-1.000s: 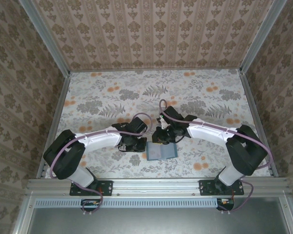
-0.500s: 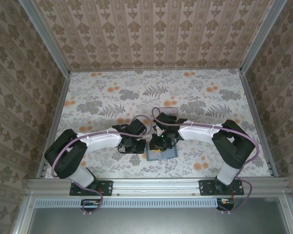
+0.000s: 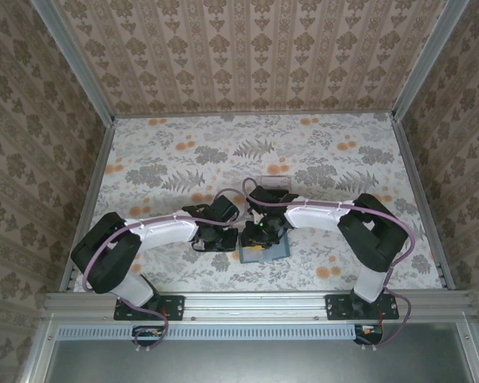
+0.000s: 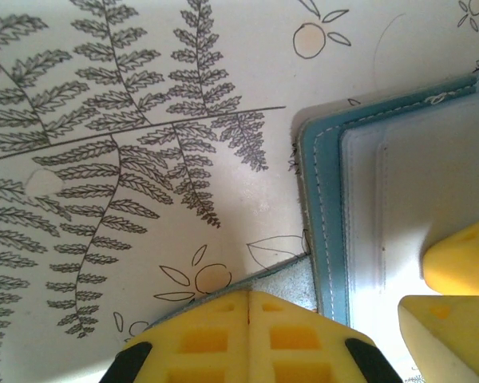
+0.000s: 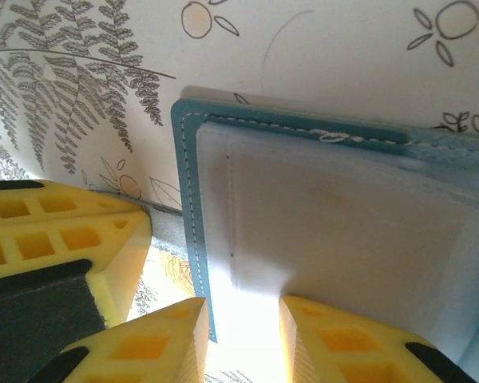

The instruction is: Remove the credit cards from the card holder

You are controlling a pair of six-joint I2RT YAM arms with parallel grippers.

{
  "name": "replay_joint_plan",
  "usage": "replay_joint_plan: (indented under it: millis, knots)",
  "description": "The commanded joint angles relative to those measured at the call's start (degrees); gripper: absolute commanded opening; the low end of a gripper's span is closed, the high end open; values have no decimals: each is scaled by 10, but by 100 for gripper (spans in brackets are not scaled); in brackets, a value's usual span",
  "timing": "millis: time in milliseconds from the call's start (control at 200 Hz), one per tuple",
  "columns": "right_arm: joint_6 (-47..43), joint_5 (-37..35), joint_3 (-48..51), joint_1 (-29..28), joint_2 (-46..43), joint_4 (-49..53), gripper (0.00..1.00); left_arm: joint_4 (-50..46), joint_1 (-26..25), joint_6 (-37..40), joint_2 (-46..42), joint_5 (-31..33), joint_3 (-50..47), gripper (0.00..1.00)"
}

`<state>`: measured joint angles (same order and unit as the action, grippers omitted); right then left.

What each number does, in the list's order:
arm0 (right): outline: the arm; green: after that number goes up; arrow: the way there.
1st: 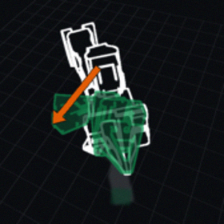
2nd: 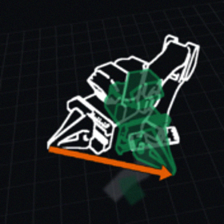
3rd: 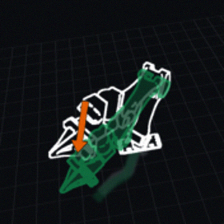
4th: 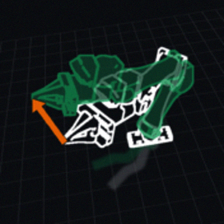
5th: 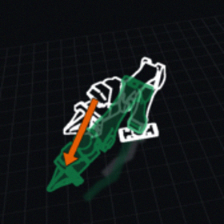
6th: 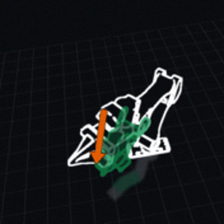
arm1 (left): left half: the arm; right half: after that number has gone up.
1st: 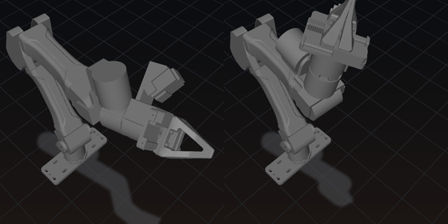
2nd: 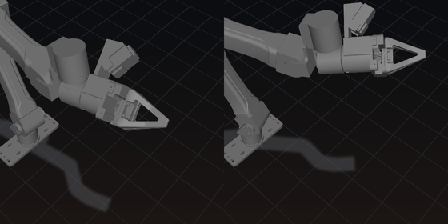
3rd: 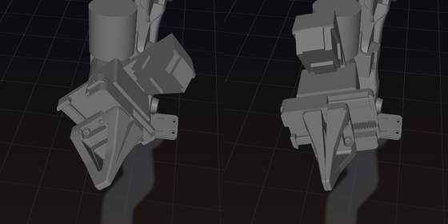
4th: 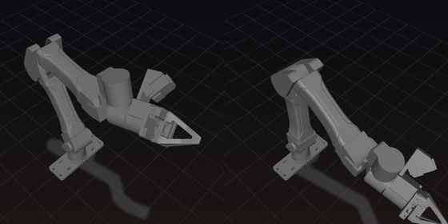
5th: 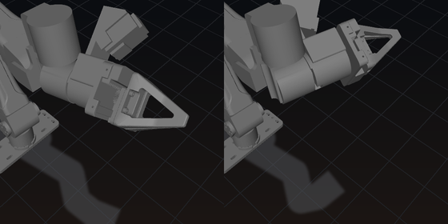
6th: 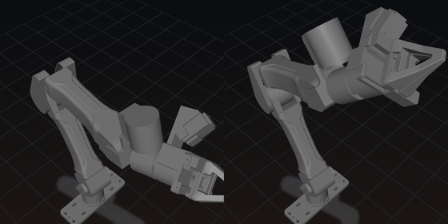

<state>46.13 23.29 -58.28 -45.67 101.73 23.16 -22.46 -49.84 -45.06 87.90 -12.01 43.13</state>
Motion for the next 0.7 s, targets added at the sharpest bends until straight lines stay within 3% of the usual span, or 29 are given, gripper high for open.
replay_joint_plan:
  millis: [0,335,690]
  knots:
    - [-16,-47,-20,-7,12,57,34,-7,-3,-6,1,-3,-14,4]
    - [-35,-137,-54,-22,10,150,49,-7,-3,-6,0,-6,-10,4]
    - [-36,-219,-86,-35,-9,221,57,-11,-3,-5,1,-6,-5,4]
